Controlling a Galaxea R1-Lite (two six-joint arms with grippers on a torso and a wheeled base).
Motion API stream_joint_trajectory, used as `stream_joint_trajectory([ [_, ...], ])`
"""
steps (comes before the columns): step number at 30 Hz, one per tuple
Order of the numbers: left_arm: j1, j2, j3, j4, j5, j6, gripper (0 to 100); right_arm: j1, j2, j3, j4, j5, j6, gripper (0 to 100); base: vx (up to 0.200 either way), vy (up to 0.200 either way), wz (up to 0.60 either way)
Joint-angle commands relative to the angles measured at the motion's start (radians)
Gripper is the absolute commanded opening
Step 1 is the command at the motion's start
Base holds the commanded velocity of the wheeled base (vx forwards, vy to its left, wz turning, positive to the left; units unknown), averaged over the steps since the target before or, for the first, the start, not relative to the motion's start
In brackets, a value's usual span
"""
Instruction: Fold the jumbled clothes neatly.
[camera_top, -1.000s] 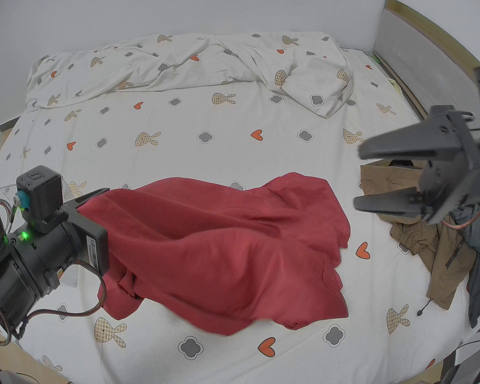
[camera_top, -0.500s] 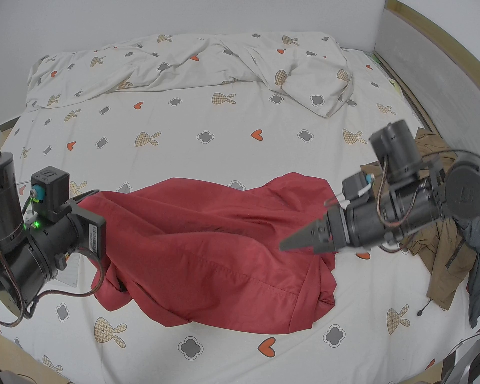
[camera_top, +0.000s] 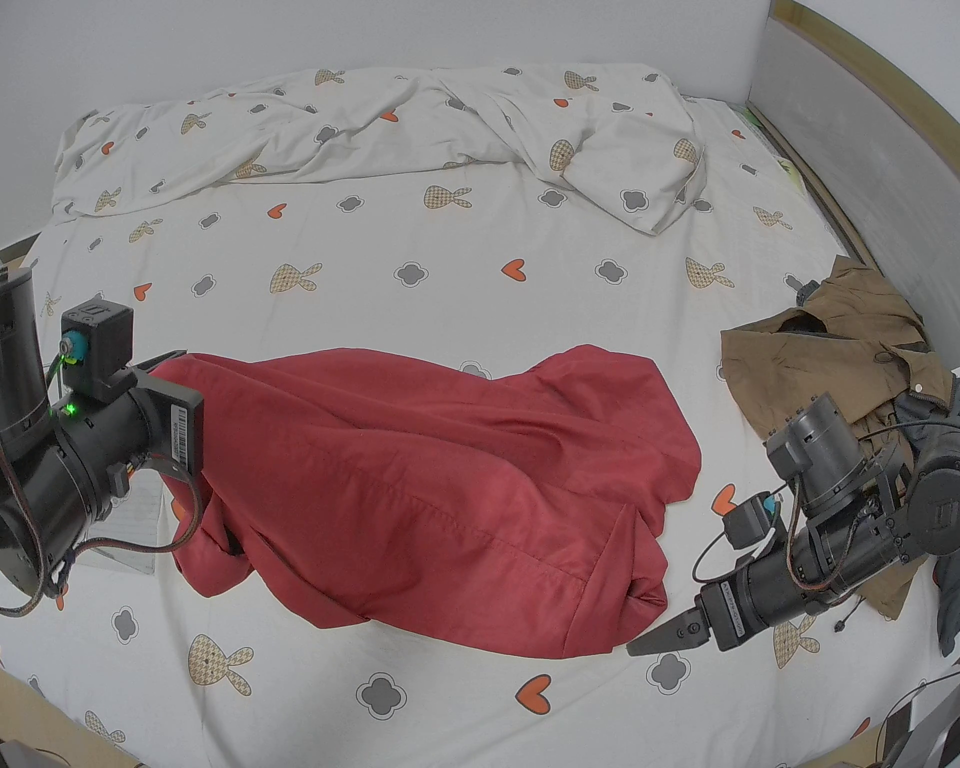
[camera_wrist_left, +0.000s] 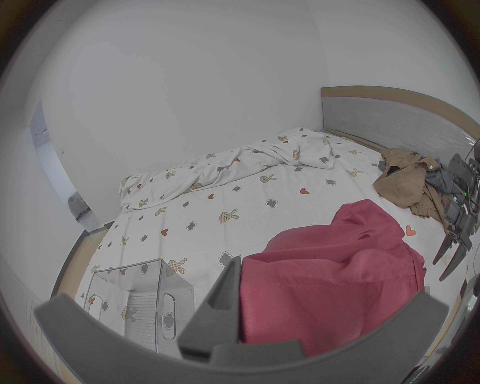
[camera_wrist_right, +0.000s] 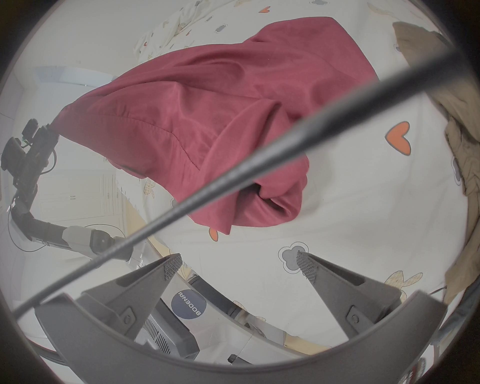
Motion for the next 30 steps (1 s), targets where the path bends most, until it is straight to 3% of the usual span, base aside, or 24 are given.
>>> stream_joint_trajectory([
  [1,0.002,0.006,0.001,0.0,0.0,0.0,0,-0.001,0.019,0.017,-0.098,0.0,0.008,100,0.0,0.0,0.0],
  [10,0.002,-0.003,0.003,0.001,0.0,0.0,0,0.0,0.162,0.011,-0.237,-0.003,0.051,100,0.0,0.0,0.0],
  [27,0.002,-0.003,0.012,0.0,0.0,0.0,0,0.0,0.22,0.027,-0.317,-0.004,0.068,100,0.0,0.0,0.0],
  [28,0.002,-0.005,0.012,0.0,0.0,0.0,0,0.005,0.237,0.027,-0.344,-0.007,0.085,0,0.0,0.0,0.0],
  [30,0.004,-0.006,0.012,0.0,0.0,0.0,0,0.01,0.249,0.028,-0.36,-0.007,0.1,0,0.0,0.0,0.0],
])
